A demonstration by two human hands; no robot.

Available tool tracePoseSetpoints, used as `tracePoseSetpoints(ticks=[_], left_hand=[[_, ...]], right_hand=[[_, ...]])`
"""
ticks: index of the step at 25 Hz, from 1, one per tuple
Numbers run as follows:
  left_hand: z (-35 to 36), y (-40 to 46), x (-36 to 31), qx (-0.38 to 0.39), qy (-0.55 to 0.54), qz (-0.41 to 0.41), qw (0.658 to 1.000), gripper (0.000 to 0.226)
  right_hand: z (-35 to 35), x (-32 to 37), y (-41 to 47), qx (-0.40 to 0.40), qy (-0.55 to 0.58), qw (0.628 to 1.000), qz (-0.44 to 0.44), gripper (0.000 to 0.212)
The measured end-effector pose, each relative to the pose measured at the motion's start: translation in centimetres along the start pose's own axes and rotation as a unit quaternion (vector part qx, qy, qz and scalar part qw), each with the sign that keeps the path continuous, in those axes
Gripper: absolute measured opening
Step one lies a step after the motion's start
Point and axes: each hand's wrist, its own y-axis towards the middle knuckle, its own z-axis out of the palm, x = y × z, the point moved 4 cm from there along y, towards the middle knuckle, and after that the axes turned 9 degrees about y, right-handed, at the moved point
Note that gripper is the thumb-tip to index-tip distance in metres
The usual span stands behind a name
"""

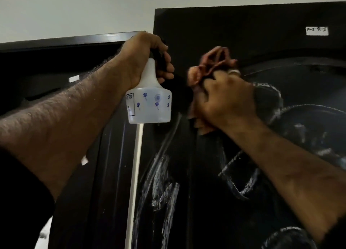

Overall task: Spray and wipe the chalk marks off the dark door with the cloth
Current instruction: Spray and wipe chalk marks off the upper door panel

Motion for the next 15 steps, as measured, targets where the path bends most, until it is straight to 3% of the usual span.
tracePoseSetpoints(ticks=[2, 4, 9, 11, 15], left_hand=[[1.1, 0.1, -0.2, -0.008, 0.005, 0.004, 1.0, 0.02], [1.7, 0.1, -0.3, 0.005, 0.001, 0.007, 1.0, 0.019], [2.3, -0.2, -1.0, 0.038, -0.01, 0.021, 0.999, 0.019], [3.1, -0.2, -1.5, 0.036, -0.007, 0.029, 0.999, 0.019], [5.4, -0.1, -2.7, 0.044, -0.008, 0.026, 0.999, 0.019]], right_hand=[[0.7, 0.9, 0.8, 0.031, -0.01, 0.996, -0.082, 0.036], [-0.5, -2.3, 1.1, 0.058, -0.03, 0.995, -0.079, 0.038], [-5.6, -9.7, 1.5, -0.015, -0.066, 0.984, 0.166, 0.038], [-4.5, -7.1, 2.2, -0.003, -0.067, 0.989, 0.131, 0.034], [-3.4, -4.5, 1.2, 0.093, -0.046, 0.994, -0.03, 0.039]])
